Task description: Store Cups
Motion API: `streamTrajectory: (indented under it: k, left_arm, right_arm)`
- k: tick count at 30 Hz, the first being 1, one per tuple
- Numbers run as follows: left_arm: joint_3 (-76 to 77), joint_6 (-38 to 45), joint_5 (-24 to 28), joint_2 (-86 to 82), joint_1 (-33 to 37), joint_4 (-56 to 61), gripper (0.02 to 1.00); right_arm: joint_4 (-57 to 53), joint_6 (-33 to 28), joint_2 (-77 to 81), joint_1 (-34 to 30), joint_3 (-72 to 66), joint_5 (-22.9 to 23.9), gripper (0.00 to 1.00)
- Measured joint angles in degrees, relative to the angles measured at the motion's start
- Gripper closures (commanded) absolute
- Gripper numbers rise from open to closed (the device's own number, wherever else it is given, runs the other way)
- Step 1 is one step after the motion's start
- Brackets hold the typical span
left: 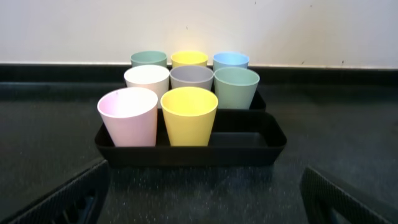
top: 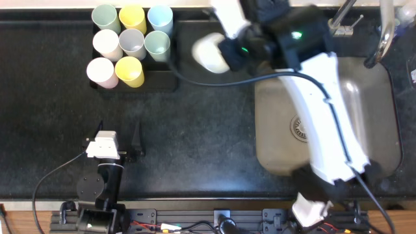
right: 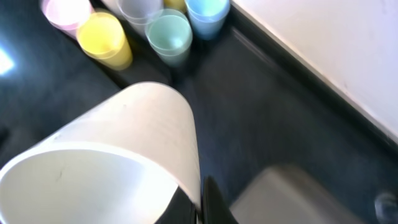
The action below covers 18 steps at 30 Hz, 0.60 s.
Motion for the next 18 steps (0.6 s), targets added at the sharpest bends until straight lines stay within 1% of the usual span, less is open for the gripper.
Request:
streamTrajectory:
  k: [3,5,11,18]
  left_arm:
    - [0.0,0.0,0.0,0.0,0.0,0.0,0.02]
    - [0.0,0.0,0.0,0.0,0.0,0.0,0.02]
    - [0.0,0.0,0.0,0.0,0.0,0.0,0.02]
    - [0.0,0.0,0.0,0.0,0.0,0.0,0.02]
  right_arm:
    - [-0.3,0.6,9.2,3.1,11.1,0.0,0.958]
    - [0.0,0.6,15.0,4.7,15.0,0.0,0.956]
    - [-0.3,0.8,25.0,7.9,15.8,0.1,0.956]
    - [0.2,0.7,27.4,9.6,15.8,0.1,0.958]
